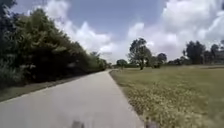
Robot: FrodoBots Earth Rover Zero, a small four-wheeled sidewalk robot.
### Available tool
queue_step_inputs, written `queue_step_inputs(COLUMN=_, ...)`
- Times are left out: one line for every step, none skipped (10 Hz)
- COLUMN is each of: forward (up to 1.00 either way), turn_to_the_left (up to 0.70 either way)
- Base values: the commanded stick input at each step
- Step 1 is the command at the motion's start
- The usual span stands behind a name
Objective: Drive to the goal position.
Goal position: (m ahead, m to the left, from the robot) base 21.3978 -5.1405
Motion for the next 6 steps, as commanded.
queue_step_inputs(forward=0.85, turn_to_the_left=0.00)
queue_step_inputs(forward=0.85, turn_to_the_left=0.00)
queue_step_inputs(forward=0.85, turn_to_the_left=0.07)
queue_step_inputs(forward=0.85, turn_to_the_left=0.34)
queue_step_inputs(forward=0.85, turn_to_the_left=0.32)
queue_step_inputs(forward=0.85, turn_to_the_left=0.09)
